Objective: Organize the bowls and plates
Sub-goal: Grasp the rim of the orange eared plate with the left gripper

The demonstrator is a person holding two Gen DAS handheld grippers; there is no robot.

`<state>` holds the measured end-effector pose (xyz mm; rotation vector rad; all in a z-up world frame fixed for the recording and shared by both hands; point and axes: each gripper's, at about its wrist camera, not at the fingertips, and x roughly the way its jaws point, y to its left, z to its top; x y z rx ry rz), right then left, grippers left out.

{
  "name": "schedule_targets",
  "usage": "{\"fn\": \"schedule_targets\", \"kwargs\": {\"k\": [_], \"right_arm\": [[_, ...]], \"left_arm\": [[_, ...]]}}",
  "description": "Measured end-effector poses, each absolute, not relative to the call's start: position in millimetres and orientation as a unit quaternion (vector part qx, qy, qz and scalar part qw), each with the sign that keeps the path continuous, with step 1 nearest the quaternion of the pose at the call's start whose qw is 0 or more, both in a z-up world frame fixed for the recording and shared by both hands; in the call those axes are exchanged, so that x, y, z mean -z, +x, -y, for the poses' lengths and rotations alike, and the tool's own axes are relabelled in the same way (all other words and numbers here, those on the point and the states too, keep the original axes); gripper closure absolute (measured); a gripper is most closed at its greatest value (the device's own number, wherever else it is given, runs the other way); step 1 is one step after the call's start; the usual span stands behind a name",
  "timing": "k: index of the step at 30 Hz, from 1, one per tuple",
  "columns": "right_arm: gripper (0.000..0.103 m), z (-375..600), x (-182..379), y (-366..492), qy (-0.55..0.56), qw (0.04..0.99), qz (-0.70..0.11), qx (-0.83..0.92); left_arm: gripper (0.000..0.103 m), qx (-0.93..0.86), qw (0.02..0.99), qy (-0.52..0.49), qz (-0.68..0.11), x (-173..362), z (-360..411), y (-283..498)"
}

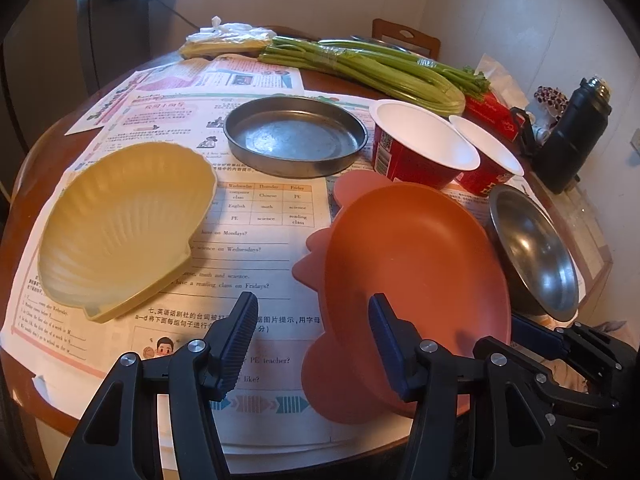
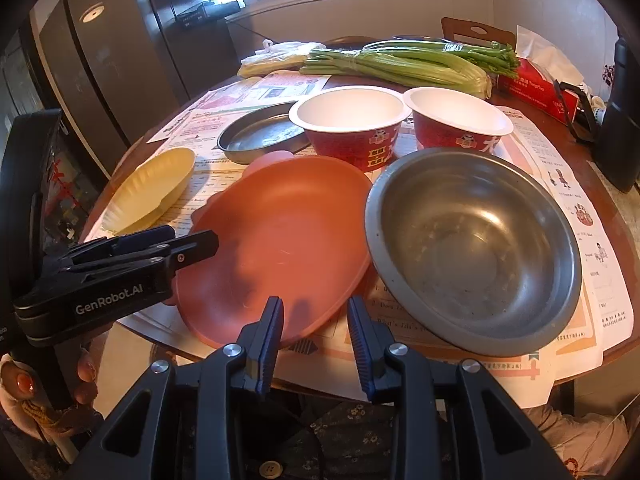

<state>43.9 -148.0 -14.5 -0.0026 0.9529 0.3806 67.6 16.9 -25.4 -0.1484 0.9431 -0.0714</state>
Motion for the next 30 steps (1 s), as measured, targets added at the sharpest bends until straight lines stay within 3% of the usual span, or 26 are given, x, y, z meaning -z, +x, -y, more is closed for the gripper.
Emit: {"fn": "schedule_targets", "kwargs": {"k": [13,18,30], "right_arm": [[0.069,136,24,53,-0.017,0.877,-0.449,-0.167],[0.066,125,26,52,-0.034,0.876,-0.448,-0.177],[0.066,101,14,46,-0.053,0.873,-0.437,-0.211]], "left_arm": [[0.044,0.035,0.889,-0.077,-0.449,32,-17,78],[0.050,0.040,0.889,-0.080,-0.448,32,-16,75],[0.050,0.013,0.900,-0.100,-0.425,9,-48,55]]}}
